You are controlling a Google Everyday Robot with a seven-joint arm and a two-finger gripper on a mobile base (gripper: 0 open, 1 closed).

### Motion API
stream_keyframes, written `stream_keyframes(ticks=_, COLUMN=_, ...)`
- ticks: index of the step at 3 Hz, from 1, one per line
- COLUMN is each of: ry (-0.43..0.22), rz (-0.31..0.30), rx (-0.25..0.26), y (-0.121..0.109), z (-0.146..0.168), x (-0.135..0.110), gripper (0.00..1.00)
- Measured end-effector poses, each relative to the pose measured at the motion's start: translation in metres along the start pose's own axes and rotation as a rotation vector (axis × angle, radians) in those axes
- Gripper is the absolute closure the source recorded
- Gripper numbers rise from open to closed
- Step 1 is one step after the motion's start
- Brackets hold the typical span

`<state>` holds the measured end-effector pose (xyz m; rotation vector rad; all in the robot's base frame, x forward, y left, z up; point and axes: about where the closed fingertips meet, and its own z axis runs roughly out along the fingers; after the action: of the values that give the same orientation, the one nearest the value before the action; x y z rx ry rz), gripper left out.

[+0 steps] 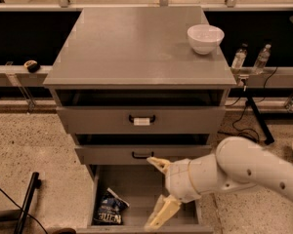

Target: Pick blue chip bag from bottom drawer and place on counter

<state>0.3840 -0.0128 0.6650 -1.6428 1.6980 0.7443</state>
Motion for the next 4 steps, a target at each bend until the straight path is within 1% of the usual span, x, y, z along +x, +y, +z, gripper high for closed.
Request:
stream_keyframes(ticks=1, ry=-0.285, rz=0.038, rx=0.106, y=-0.017, z=0.014, x=-0.001, gripper=0.00)
stream_keyframes(ticks=2, ry=-0.280, rz=0.050, rx=0.053, y=-0.006, z=0.027, x=0.018, gripper=0.00)
stream_keyframes(ticks=3, ry=-0.158, rz=0.050, rx=-0.044, y=0.014, z=0.084, x=0.067, gripper=0.00)
stream_keyframes(ticks=4, ry=-0.047, rz=0.108, rx=-0.023, y=0.026, z=0.148, x=0.142, gripper=0.00)
